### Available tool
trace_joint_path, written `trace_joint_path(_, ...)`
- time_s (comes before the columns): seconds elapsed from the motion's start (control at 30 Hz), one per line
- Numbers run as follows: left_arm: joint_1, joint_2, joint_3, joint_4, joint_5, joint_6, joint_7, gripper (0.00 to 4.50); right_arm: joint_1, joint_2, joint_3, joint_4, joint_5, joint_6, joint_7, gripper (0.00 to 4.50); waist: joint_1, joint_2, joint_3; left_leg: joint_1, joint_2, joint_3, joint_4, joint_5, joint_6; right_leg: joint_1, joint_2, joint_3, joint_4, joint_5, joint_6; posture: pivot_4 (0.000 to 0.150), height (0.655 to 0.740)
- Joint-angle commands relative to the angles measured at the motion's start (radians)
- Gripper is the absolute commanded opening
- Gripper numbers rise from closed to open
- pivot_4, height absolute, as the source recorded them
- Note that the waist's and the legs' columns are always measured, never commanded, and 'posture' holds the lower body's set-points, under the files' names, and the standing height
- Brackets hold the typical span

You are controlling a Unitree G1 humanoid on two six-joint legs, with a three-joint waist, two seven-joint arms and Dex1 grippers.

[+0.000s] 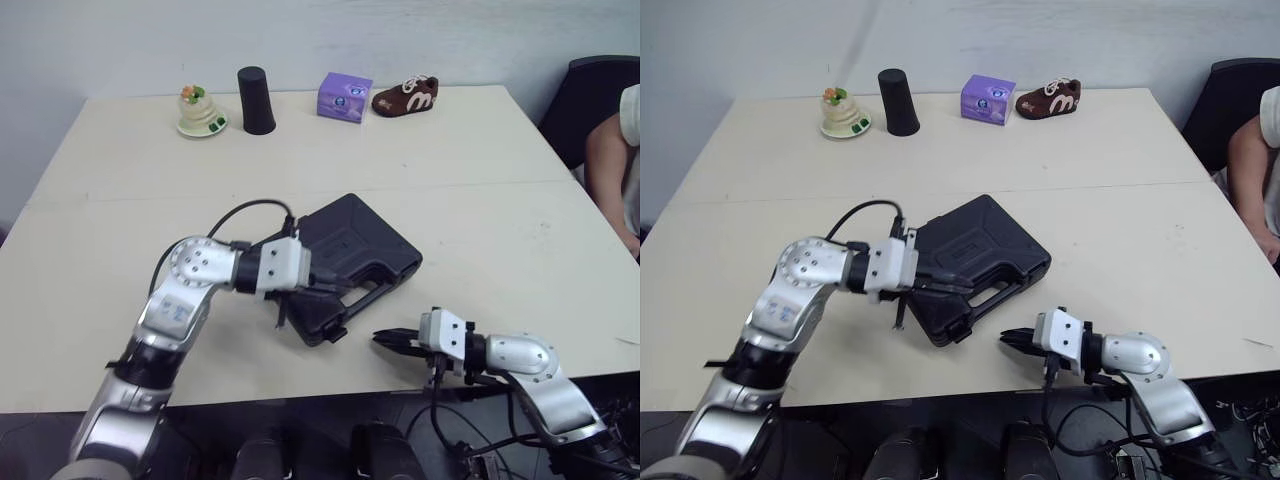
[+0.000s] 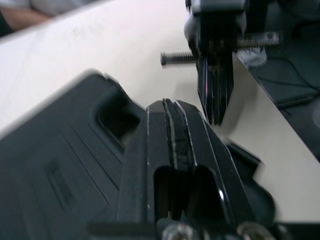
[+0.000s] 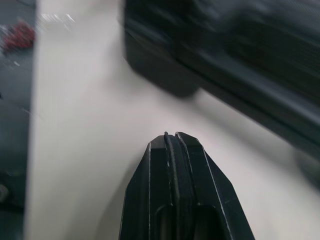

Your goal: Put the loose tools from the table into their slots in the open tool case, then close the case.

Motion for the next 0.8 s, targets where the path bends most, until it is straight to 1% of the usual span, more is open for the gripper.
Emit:
trace_joint_path(0.03, 0.046, 0.047, 0.033, -0.056, 0.001, 0.016, 0.022, 0.03, -0.007, 0.011, 0.031, -0.048, 0.005, -0.015, 0.010, 0.00, 0.002, 0.000, 0.001, 0.000, 0.000, 0.000, 0.000, 0.000, 0.000, 0.000, 0.000, 0.000, 0.000, 0.000, 0.000, 0.150, 0.7400)
trace_joint_path(0.1, 0.061, 0.061, 0.022, -0.060, 0.003, 0.031, 0.030, 0.03, -0.018, 0.019, 0.049, -0.043, 0.003, -0.016, 0.011, 0.00, 0.004, 0.000, 0.001, -0.001, 0.000, -0.001, -0.001, 0.000, 0.000, 0.000, 0.000, -0.001, 0.000, 0.000, 0.000, 0.150, 0.7400)
trace_joint_path(0.2, 0.065, 0.051, 0.003, -0.045, 0.028, 0.037, 0.074, 0.03, -0.039, 0.029, 0.065, -0.038, 0.006, -0.011, 0.014, 0.00, 0.012, 0.000, 0.001, -0.001, -0.001, -0.001, 0.000, 0.000, -0.001, 0.000, -0.001, -0.001, 0.000, 0.000, 0.000, 0.150, 0.7400)
trace_joint_path(0.3, 0.053, 0.033, -0.055, 0.003, 0.095, 0.045, 0.116, 0.03, -0.094, 0.055, 0.089, -0.011, 0.001, -0.008, 0.014, 0.00, 0.017, 0.000, 0.001, -0.001, -0.001, -0.001, 0.000, 0.000, -0.001, 0.000, 0.000, -0.001, 0.000, 0.000, 0.000, 0.150, 0.7400)
trace_joint_path(0.5, 0.081, 0.051, -0.128, 0.006, 0.118, 0.097, 0.095, 0.03, -0.151, 0.094, 0.096, 0.012, 0.029, 0.012, 0.015, 0.00, 0.022, 0.000, 0.000, 0.000, -0.001, -0.001, -0.001, 0.000, -0.001, 0.000, 0.000, -0.001, 0.000, 0.000, -0.001, 0.150, 0.7400)
trace_joint_path(0.57, 0.099, 0.069, -0.150, 0.028, 0.143, 0.074, 0.083, 0.03, -0.160, 0.096, 0.101, 0.017, 0.025, 0.007, 0.024, 0.00, 0.020, 0.001, 0.000, 0.000, -0.001, -0.001, -0.001, 0.000, -0.001, 0.000, 0.000, -0.002, 0.000, 0.000, -0.001, 0.150, 0.7400)
trace_joint_path(0.8, 0.137, 0.095, -0.157, 0.056, 0.143, 0.075, 0.082, 0.03, -0.180, 0.117, 0.099, 0.023, 0.018, 0.019, 0.016, 0.00, 0.013, 0.002, -0.003, 0.003, 0.000, 0.001, -0.002, 0.000, -0.002, 0.000, 0.001, -0.002, 0.001, -0.001, -0.002, 0.150, 0.7400)
